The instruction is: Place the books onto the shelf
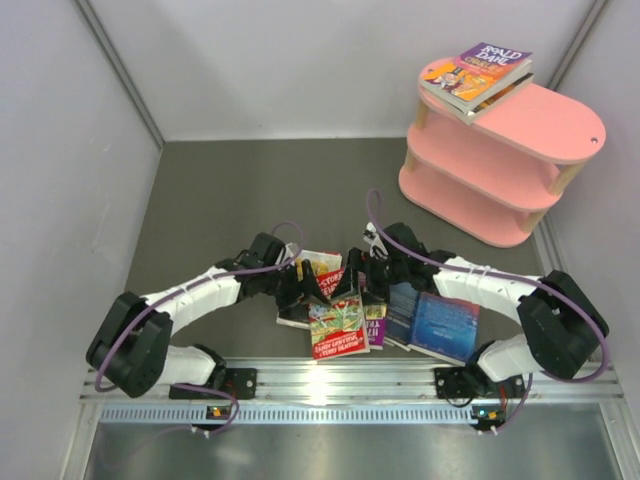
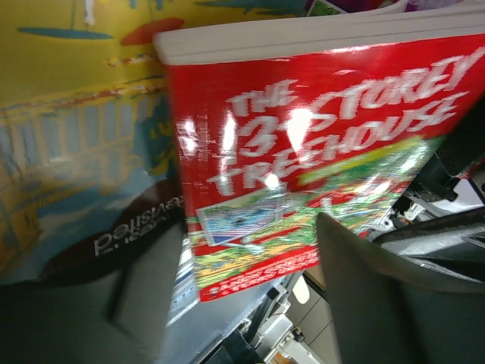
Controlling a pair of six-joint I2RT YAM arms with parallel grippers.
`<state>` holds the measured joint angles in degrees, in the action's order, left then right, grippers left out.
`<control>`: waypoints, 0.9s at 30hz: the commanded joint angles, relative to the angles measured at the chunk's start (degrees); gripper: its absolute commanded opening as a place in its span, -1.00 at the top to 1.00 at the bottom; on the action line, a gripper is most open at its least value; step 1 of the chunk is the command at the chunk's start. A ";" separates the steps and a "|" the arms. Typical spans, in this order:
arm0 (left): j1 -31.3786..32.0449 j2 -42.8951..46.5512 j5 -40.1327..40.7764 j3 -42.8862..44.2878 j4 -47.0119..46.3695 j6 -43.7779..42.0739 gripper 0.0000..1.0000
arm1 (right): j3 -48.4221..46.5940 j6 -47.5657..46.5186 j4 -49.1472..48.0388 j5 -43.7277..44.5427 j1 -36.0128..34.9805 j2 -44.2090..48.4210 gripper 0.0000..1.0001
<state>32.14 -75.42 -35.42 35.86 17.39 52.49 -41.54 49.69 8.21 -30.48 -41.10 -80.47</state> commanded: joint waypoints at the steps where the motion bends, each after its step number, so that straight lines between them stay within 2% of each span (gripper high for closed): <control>1: 0.91 -2.89 2.20 -3.16 -10.09 2.09 -0.38 | 2.86 -1.26 -0.12 0.25 -1.35 -2.06 -0.72; 3: 0.91 -2.63 2.11 -3.60 -11.40 2.53 -0.16 | 3.22 -1.44 -0.12 0.16 -1.35 -1.54 -0.71; 4: 0.82 -2.11 2.11 -3.69 -12.11 3.31 0.04 | 3.65 -1.44 0.23 0.33 -1.35 -1.27 -0.71; 5: 0.91 -1.93 2.20 -3.69 -12.64 3.50 0.12 | 3.57 -1.61 0.75 0.59 -1.35 -0.84 -0.71; 7: 0.91 -1.75 2.98 -2.99 -12.03 3.24 0.26 | 3.57 -2.31 2.94 1.91 -1.35 0.74 -0.64; 9: 0.91 -1.66 3.69 -1.85 -9.75 2.53 0.28 | 3.31 -2.93 5.14 2.88 -1.26 2.76 -0.57; 12: 0.73 -0.88 5.44 -0.62 -6.68 1.13 0.35 | 1.82 -4.51 10.50 5.34 -1.17 6.27 -0.32; 15: 0.21 -0.08 6.76 0.18 -4.48 0.07 0.53 | 0.15 -5.57 15.25 8.24 -1.00 10.22 0.15; 16: 0.12 0.53 6.94 0.27 -4.38 -0.02 0.54 | -0.03 -5.57 15.69 9.11 -1.00 11.11 0.42; 19: -0.06 1.15 6.94 0.88 -3.94 -0.11 0.53 | -0.30 -5.57 15.79 8.95 -0.82 12.79 0.84; 21: -0.06 1.67 7.12 1.58 -3.68 -0.28 0.50 | -0.91 -5.66 15.53 8.51 -0.91 12.18 0.98; 23: -0.06 2.11 7.38 2.72 -2.80 -0.72 0.46 | -2.05 -5.66 14.91 7.63 -0.82 11.56 1.00; 24: -0.15 2.64 7.64 3.25 -2.10 -0.98 0.23 | -2.92 -5.66 14.91 7.45 -0.82 11.47 1.00; 25: -0.15 2.99 8.34 4.04 0.17 -1.68 0.08 | -5.37 -6.01 15.17 7.28 -0.82 11.56 1.00; 27: -0.50 4.13 10.36 6.67 3.25 -3.00 -0.10 | -9.33 -7.15 16.13 7.36 -0.73 12.17 1.00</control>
<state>32.18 -74.26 -27.86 37.95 16.82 51.99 -43.05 44.99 25.04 -23.33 -41.21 -69.30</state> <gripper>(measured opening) 0.517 0.142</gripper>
